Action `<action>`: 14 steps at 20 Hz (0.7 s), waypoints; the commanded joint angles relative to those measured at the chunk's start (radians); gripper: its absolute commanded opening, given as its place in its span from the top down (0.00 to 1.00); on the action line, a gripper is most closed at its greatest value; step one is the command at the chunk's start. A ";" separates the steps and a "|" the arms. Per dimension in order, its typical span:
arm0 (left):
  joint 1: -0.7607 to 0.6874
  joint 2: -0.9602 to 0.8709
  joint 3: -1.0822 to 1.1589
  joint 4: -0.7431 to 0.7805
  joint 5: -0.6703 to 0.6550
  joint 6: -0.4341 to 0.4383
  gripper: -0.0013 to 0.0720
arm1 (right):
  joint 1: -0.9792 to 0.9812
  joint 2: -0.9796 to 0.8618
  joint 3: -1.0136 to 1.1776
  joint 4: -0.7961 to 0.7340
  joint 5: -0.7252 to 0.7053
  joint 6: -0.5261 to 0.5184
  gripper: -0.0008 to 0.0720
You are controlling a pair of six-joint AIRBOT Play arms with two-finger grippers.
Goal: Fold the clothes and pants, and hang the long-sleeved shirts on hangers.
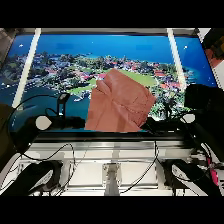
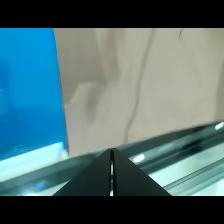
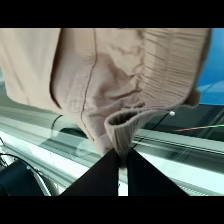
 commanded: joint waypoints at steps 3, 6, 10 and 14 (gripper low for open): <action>0.175 -0.040 -0.013 -0.291 -0.063 0.208 0.98 | 0.000 0.001 -0.028 0.022 -0.061 0.001 0.96; 0.185 -0.043 -0.013 -0.290 -0.032 0.238 0.98 | 0.000 0.001 -0.022 0.022 -0.068 0.002 0.94; 0.184 -0.043 -0.013 -0.290 -0.030 0.240 0.97 | 0.000 0.001 -0.009 0.021 -0.069 0.034 0.93; 0.185 -0.055 -0.014 -0.283 -0.031 0.239 0.97 | 0.000 0.001 -0.009 0.020 -0.069 0.036 0.94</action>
